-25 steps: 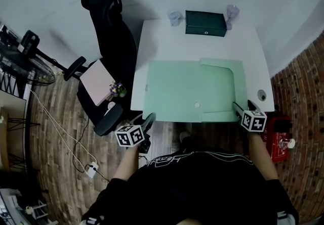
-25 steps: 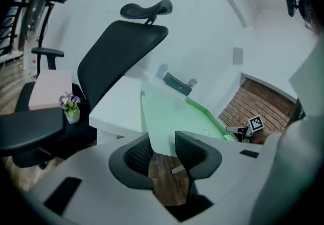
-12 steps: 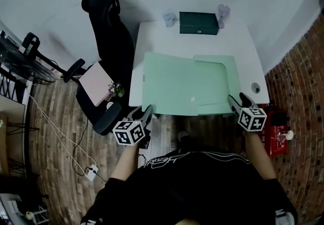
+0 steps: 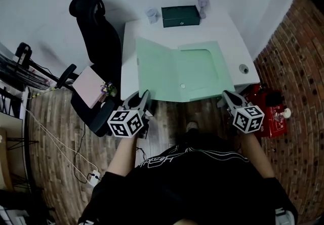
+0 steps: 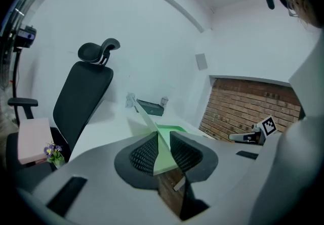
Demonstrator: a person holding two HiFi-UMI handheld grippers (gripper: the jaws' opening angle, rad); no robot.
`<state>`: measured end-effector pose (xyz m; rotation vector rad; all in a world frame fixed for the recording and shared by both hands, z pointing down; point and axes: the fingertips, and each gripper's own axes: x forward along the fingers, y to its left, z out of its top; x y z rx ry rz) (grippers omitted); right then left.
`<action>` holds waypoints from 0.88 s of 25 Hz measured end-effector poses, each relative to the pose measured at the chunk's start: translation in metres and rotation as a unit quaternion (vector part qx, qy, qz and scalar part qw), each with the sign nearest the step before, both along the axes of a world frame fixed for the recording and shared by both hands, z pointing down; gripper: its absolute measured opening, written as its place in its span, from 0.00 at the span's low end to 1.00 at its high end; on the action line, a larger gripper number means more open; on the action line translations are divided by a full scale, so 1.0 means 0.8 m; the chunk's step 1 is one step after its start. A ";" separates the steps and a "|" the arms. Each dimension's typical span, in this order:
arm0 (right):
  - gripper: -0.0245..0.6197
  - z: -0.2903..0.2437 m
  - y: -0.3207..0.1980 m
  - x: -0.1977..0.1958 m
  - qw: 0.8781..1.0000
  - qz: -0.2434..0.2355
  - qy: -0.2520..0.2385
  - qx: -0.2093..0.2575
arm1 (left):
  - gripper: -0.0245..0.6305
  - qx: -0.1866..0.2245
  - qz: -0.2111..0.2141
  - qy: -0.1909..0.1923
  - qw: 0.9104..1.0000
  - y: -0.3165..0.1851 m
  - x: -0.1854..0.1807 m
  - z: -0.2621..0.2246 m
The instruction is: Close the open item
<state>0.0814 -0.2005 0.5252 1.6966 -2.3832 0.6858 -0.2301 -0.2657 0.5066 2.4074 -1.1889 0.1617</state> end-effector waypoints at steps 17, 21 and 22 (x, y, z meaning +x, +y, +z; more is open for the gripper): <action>0.05 -0.023 0.027 0.057 0.998 -0.012 -0.058 -0.003 | 0.18 0.044 0.002 -0.114 0.993 0.008 0.088 -0.062; 0.05 -0.024 0.026 0.089 0.998 -0.016 -0.063 -0.008 | 0.18 0.067 -0.003 -0.163 0.984 0.012 0.117 -0.070; 0.05 -0.025 0.027 0.096 0.998 -0.018 -0.065 -0.010 | 0.18 0.070 -0.004 -0.166 0.984 0.013 0.125 -0.073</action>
